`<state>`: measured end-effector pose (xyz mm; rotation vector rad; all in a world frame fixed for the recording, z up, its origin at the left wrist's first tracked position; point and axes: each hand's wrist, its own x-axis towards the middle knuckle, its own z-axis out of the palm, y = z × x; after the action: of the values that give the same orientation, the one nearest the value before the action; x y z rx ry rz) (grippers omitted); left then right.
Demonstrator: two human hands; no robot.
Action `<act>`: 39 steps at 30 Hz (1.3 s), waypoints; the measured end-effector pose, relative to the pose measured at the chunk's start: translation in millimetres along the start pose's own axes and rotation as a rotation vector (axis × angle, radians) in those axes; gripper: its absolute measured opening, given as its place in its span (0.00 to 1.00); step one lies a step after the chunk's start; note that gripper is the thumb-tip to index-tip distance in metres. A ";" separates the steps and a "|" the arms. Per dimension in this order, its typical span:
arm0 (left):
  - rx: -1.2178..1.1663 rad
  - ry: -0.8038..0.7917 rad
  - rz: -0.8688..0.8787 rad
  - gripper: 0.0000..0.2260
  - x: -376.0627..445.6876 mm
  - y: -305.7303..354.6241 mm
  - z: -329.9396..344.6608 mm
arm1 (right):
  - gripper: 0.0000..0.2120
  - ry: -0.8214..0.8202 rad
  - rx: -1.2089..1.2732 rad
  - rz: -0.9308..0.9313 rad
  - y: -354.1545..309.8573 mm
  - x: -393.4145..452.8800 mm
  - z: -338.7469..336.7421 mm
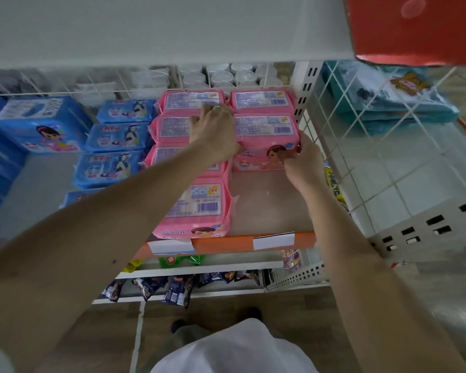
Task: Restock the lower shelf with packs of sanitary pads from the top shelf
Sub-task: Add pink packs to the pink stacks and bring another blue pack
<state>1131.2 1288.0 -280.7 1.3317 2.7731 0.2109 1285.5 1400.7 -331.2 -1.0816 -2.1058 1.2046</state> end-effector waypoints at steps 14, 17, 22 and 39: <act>-0.241 0.061 0.059 0.35 -69.5 -43.6 -34.2 | 0.35 0.137 0.008 -0.123 -19.6 -62.9 3.6; -0.383 0.207 0.006 0.34 -137.1 -76.5 -34.7 | 0.38 -0.034 0.062 -0.282 -13.8 -108.6 11.1; -0.532 0.145 -0.153 0.45 -204.9 -114.9 -11.9 | 0.49 -0.458 0.241 -0.363 -19.7 -133.0 41.9; -0.112 0.241 0.121 0.44 -186.4 -126.0 18.8 | 0.57 -0.394 -0.153 -0.414 -23.6 -123.1 70.2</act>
<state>1152.6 1066.7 -319.2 1.5403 2.8187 0.5595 1296.2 1258.4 -348.3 -0.4444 -2.5896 1.1292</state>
